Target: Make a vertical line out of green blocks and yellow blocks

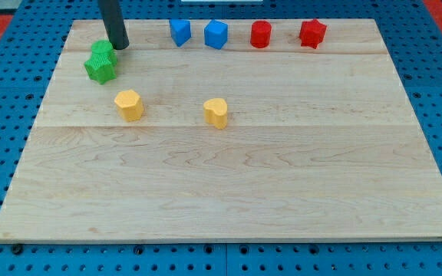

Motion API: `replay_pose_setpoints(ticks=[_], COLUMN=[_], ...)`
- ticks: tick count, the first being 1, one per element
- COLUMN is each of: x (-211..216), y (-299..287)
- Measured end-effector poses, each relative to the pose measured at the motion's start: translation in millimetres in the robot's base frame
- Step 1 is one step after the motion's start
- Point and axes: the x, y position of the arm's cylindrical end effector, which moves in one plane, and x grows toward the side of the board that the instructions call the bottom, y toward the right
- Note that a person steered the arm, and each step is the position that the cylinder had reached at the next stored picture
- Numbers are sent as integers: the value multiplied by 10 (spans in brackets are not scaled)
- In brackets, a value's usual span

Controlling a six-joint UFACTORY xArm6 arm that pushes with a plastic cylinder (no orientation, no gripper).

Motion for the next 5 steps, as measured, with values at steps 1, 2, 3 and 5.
replay_pose_setpoints(ticks=[1,2,3,5], x=[81,691,1307,1470], y=[196,854,1150,718])
